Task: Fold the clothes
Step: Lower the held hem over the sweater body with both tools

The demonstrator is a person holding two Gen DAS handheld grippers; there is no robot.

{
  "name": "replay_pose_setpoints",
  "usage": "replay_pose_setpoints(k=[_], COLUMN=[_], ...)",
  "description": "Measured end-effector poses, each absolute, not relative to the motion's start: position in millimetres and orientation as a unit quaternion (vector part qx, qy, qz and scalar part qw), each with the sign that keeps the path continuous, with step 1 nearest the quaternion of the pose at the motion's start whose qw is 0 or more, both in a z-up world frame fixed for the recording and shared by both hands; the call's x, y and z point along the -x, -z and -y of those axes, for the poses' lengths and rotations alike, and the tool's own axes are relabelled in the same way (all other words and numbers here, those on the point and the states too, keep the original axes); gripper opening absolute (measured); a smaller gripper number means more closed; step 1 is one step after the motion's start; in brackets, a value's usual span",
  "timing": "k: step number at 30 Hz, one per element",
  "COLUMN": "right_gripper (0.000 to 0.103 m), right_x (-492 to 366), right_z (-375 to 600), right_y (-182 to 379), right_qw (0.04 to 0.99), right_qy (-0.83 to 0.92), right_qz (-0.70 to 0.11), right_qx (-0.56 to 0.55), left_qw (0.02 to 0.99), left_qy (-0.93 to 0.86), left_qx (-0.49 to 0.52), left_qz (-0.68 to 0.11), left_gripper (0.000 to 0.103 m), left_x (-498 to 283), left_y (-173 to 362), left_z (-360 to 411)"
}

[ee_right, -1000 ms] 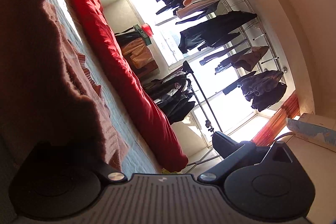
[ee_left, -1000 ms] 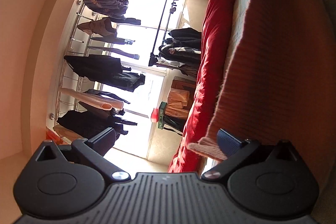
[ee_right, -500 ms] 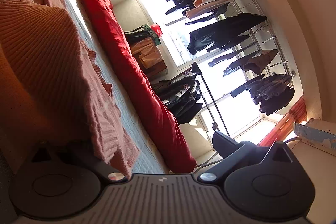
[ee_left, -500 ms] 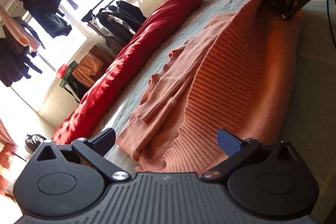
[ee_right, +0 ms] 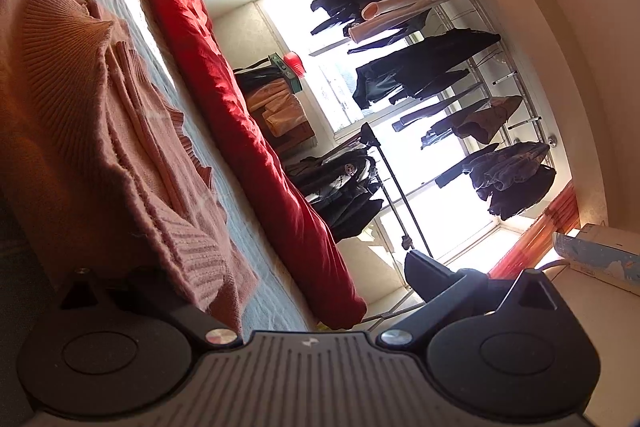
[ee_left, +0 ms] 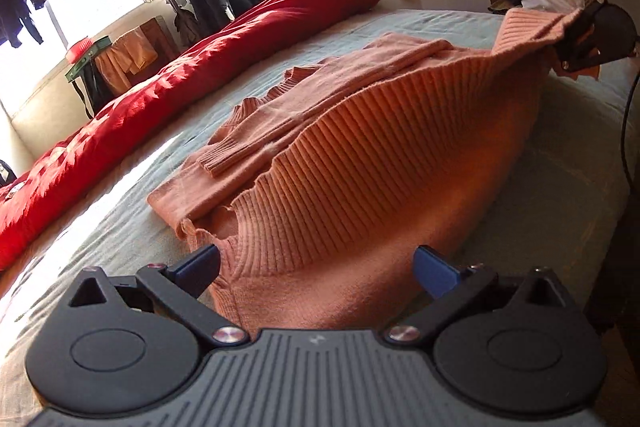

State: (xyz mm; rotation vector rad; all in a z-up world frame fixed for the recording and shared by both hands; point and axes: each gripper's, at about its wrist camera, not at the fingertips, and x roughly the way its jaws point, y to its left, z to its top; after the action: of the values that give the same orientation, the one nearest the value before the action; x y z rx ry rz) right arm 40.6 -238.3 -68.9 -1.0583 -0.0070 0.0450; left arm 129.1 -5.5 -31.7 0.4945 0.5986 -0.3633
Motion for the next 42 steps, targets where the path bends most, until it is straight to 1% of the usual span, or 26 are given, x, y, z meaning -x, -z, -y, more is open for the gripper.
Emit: replay_pose_setpoints(k=[2, 5, 12, 16, 21, 26, 31, 36, 42], right_gripper=[0.103, 0.103, 0.103, 0.103, 0.103, 0.103, 0.103, 0.103, 0.103], right_x=[-26.1, -4.6, 31.4, 36.9, 37.8, 39.1, 39.7, 38.6, 36.6], right_z=[242.2, 248.4, 256.8, 261.9, 269.0, 270.5, 268.7, 270.5, 268.1], right_y=[68.7, 71.6, 83.5, 89.7, 94.7, 98.4, 98.6, 97.7, 93.6], right_qw=[0.864, 0.866, 0.874, 0.886, 0.894, 0.895, 0.899, 0.903, 0.908], right_qy=[-0.031, -0.038, -0.038, -0.041, -0.041, -0.042, -0.041, -0.044, -0.044], right_qz=[-0.007, -0.024, -0.066, -0.093, -0.121, -0.125, -0.124, -0.125, -0.117], right_qx=[0.502, 0.499, 0.479, 0.453, 0.43, 0.426, 0.418, 0.409, 0.401], left_qw=[0.91, 0.906, 0.893, 0.87, 0.862, 0.827, 0.798, 0.781, 0.768], left_qy=[0.184, 0.186, 0.18, 0.147, 0.097, 0.043, -0.001, 0.034, 0.054], left_qx=[-0.232, -0.249, -0.326, -0.416, -0.472, -0.554, -0.601, -0.622, -0.638], left_qz=[-0.289, -0.286, -0.251, -0.22, -0.156, -0.086, -0.027, -0.04, -0.006], left_gripper=[0.102, 0.102, 0.102, 0.102, 0.102, 0.103, 0.103, 0.103, 0.103], left_x=[-117.9, -102.7, -79.5, -71.3, -45.0, -27.6, -21.9, -23.8, -38.1], left_y=[30.0, 31.4, 35.7, 69.6, 97.6, 115.9, 128.0, 139.8, 144.6], left_z=[5.4, 9.8, 29.3, 51.6, 69.5, 81.3, 98.8, 114.8, 137.5])
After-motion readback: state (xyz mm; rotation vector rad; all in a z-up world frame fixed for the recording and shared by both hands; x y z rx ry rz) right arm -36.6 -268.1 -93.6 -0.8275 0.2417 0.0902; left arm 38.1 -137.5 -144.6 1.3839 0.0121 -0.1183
